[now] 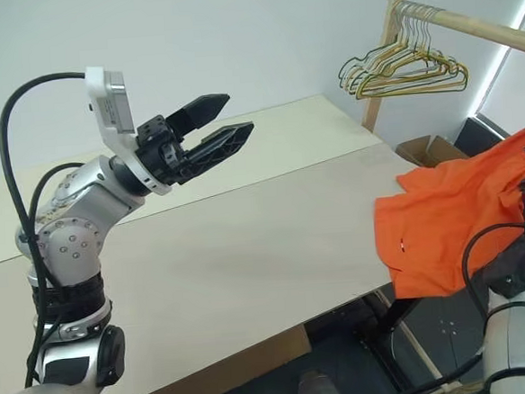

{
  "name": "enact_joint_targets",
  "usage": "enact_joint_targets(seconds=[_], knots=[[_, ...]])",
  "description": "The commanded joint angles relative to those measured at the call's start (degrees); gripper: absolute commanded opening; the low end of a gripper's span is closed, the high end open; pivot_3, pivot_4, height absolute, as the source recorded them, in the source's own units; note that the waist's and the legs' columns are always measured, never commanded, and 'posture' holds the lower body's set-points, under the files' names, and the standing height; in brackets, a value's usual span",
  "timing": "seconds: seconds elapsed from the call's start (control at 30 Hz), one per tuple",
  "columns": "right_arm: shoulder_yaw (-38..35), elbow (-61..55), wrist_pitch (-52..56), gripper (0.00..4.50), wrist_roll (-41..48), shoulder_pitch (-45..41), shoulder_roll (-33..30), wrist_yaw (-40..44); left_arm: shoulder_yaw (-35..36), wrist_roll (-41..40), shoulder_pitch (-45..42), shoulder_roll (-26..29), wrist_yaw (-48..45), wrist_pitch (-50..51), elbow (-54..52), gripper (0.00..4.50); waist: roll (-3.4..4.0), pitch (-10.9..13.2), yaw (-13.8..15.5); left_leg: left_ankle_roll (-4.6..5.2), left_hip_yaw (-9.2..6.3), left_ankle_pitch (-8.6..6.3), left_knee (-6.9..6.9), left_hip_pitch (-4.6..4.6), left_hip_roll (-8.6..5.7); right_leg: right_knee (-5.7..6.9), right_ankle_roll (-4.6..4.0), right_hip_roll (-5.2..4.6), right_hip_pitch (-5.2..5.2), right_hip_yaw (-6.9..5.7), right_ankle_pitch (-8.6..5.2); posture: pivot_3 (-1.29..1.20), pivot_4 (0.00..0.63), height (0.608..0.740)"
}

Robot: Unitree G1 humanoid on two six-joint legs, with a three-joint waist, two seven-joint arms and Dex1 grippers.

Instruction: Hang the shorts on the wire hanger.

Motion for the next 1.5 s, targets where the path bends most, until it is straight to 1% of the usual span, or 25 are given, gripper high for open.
enact_joint_targets(seconds=[0.03,0.07,0.2,0.33,0.4,0.47,0.53,0.6,0.63,0.7,0.77,0.8,0.83,0.9,0.97,1.0,1.03,1.1,1.13,1.17,1.23,1.3,1.4,1.5], knots=[[1.5,-3.7,-2.8,1.25,-0.3,1.0,0.8,-0.7,0.1,-0.9,-0.6,0.5,0.3,-1.0,-2.2,4.5,0.0,0.0,0.0,0.0,0.0,0.0,0.0,0.0,0.0,0.0,0.0,0.0,0.01,0.0,0.0,-0.26,0.0,0.74],[2.4,-4.7,-3.3,1.58,-0.4,1.7,1.2,-0.7,0.1,-0.9,-0.5,0.5,0.3,-1.0,-2.3,4.5,0.0,0.0,0.0,0.0,0.0,0.0,0.0,0.0,0.0,0.0,0.01,0.0,0.01,0.01,0.0,-0.26,0.0,0.74],[7.5,-12.8,-6.0,3.1,-1.7,4.6,3.7,-2.0,0.1,-0.9,-0.3,0.8,0.4,-0.8,-2.6,4.5,0.17,-0.1,-0.1,0.0,-0.01,0.0,-0.01,0.01,0.0,0.02,0.02,0.0,0.02,0.02,0.0,-0.26,0.0,0.74],[8.9,-20.2,-8.0,4.49,-4.0,4.6,7.4,-5.8,-0.1,-0.7,-0.2,1.0,0.6,-0.8,-2.8,4.5,0.31,-0.2,-0.1,-0.01,-0.02,0.01,-0.01,0.03,0.0,0.06,0.02,0.01,0.02,0.03,0.0,-0.25,0.0,0.74],[11.5,-24.2,-13.3,4.49,-6.1,4.5,9.4,-9.0,-0.2,-0.4,-0.1,1.2,0.7,-0.7,-2.6,4.5,0.31,-0.2,-0.1,-0.01,-0.05,0.01,-0.01,0.24,0.01,0.06,0.02,0.01,0.01,0.01,0.0,-0.25,0.0,0.74],[17.0,-28.5,-21.6,4.49,-9.4,6.5,10.6,-11.9,-0.3,-0.1,0.1,1.5,0.8,-0.8,-2.6,4.5,0.36,-0.2,-0.2,-0.01,-0.03,0.01,-0.01,0.35,0.0,0.06,0.02,0.0,0.01,0.06,0.0,-0.25,0.0,0.74],[22.7,-32.8,-30.2,4.49,-12.3,10.0,11.4,-12.8,-0.1,0.0,0.5,1.7,1.1,-0.9,-2.9,4.5,0.37,-0.2,-0.2,-0.01,-0.05,0.01,-0.07,0.41,0.0,0.06,0.04,0.0,0.01,0.09,-0.01,-0.25,0.0,0.74],[26.6,-35.3,-36.5,4.49,-14.2,12.6,12.3,-13.5,0.0,0.2,0.8,1.9,1.5,-1.1,-3.1,4.5,0.36,-0.2,-0.2,-0.01,-0.05,0.01,-0.1,0.44,0.0,0.05,0.06,0.01,0.01,0.09,-0.01,-0.25,0.0,0.74],[29.1,-36.3,-41.5,4.49,-15.5,14.4,12.5,-13.7,0.1,0.3,1.2,1.9,2.0,-1.2,-3.2,4.5,0.36,-0.2,-0.2,-0.01,-0.06,0.01,-0.09,0.44,0.0,0.06,0.06,0.0,0.01,0.1,-0.01,-0.25,0.0,0.74],[33.2,-38.0,-50.1,4.49,-16.6,17.0,13.3,-12.6,0.4,1.2,2.3,2.2,2.2,-2.3,-3.6,4.5,0.35,-0.2,-0.2,-0.01,-0.09,0.01,-0.09,0.5,0.0,0.07,0.06,0.0,0.03,0.16,-0.01,-0.22,0.0,0.74],[36.7,-39.3,-58.3,4.49,-13.6,18.9,14.3,-6.0,0.3,3.8,4.6,3.2,1.9,-5.1,-4.4,4.5,0.35,-0.2,-0.4,-0.01,-0.12,0.01,-0.17,0.66,0.0,0.08,0.08,0.01,0.06,0.33,0.0,-0.21,0.0,0.74],[37.6,-40.1,-60.9,4.49,-10.2,19.6,15.1,-1.0,0.8,4.3,5.9,3.4,2.0,-6.1,-4.6,4.5,0.35,-0.2,-0.4,-0.01,-0.12,0.01,-0.26,0.76,0.0,0.08,0.08,0.04,0.06,0.47,0.0,-0.2,0.0,0.74],[37.5,-41.3,-60.4,4.49,-4.9,20.1,16.7,4.6,1.5,4.2,7.2,4.2,2.0,-6.0,-4.9,4.5,0.34,-0.2,-0.5,0.0,-0.14,0.0,-0.3,0.82,0.0,0.08,0.08,0.11,0.06,0.57,0.0,-0.19,0.0,0.74],[38.7,-42.9,-60.9,4.49,2.2,22.3,17.3,15.1,2.1,5.0,10.2,6.2,2.4,-5.6,-6.3,4.5,0.33,-0.2,-0.4,0.02,-0.24,-0.01,-0.31,0.85,0.0,0.08,0.08,0.23,0.06,0.66,0.01,-0.16,0.0,0.74],[41.0,-43.5,-62.3,4.49,5.9,25.2,15.9,24.0,2.2,6.3,14.0,8.7,1.8,-5.8,-8.6,4.5,0.31,-0.2,0.0,0.09,-0.4,-0.05,-0.32,0.84,0.01,0.06,0.09,0.26,0.06,0.63,0.01,-0.16,0.0,0.74],[42.0,-43.9,-61.9,4.49,8.1,26.6,15.0,28.6,2.5,6.6,16.3,10.0,1.6,-5.8,-9.9,4.5,0.31,-0.2,0.3,0.13,-0.42,-0.07,-0.31,0.83,0.01,0.05,0.09,0.25,0.06,0.63,0.01,-0.1,0.0,0.74],[43.1,-44.3,-60.8,4.49,10.3,27.9,13.5,33.4,2.7,7.2,18.5,11.3,1.5,-5.8,-11.2,4.5,0.29,-0.2,0.9,0.13,-0.43,-0.08,-0.31,0.82,0.01,0.03,0.09,0.23,0.05,0.63,0.01,-0.07,0.0,0.74],[45.4,-43.6,-64.6,4.49,11.8,31.1,10.9,42.1,3.0,8.7,22.8,14.0,1.2,-6.2,-13.7,4.5,0.25,-0.2,2.5,0.18,-0.38,-0.1,-0.26,0.83,-0.02,0.03,0.1,0.2,0.04,0.69,0.02,-0.06,0.0,0.74],[46.4,-43.2,-64.9,4.49,13.1,32.1,9.6,46.4,2.8,10.8,25.3,16.1,0.5,-7.2,-14.8,4.5,0.22,-0.2,3.4,0.18,-0.37,-0.11,-0.25,0.84,-0.05,0.03,0.11,0.18,0.04,0.69,0.02,-0.02,0.0,0.74],[47.2,-42.8,-65.1,4.49,14.0,32.7,8.8,49.4,2.9,12.0,27.3,17.5,0.1,-7.8,-15.7,4.5,0.19,-0.1,4.2,0.18,-0.36,-0.11,-0.23,0.86,-0.05,0.06,0.11,0.17,0.04,0.69,0.02,-0.01,0.0,0.74],[48.9,-40.9,-64.2,4.49,15.7,32.5,7.4,55.1,4.4,11.6,31.1,19.8,-1.1,-7.5,-17.0,4.5,0.15,-0.1,5.9,0.18,-0.33,-0.11,-0.22,0.94,-0.05,0.11,0.1,0.22,0.06,0.72,0.04,0.0,0.0,0.74],[50.7,-38.6,-66.0,4.49,15.0,32.0,6.4,59.3,5.2,11.5,33.4,20.9,-1.3,-7.3,-17.9,4.5,0.09,-0.1,7.3,0.18,-0.28,-0.11,-0.24,0.95,-0.03,0.1,0.06,0.27,0.04,0.72,0.08,0.0,0.0,0.74],[51.1,-37.5,-65.3,4.49,15.8,31.3,6.6,61.7,6.0,11.3,35.0,21.1,-1.2,-7.7,-18.1,4.5,-0.05,0.0,10.1,0.18,-0.03,-0.1,-0.22,0.96,-0.02,0.09,0.01,0.37,0.06,0.69,0.11,0.03,0.0,0.74],[51.1,-37.4,-65.5,4.49,15.5,31.1,6.9,62.2,6.5,11.3,35.8,21.2,-1.4,-8.1,-17.8,4.5,-0.05,0.0,12.2,0.16,0.02,-0.09,-0.21,0.94,-0.02,0.12,-0.04,0.4,0.04,0.7,0.15,0.04,0.0,0.74]])
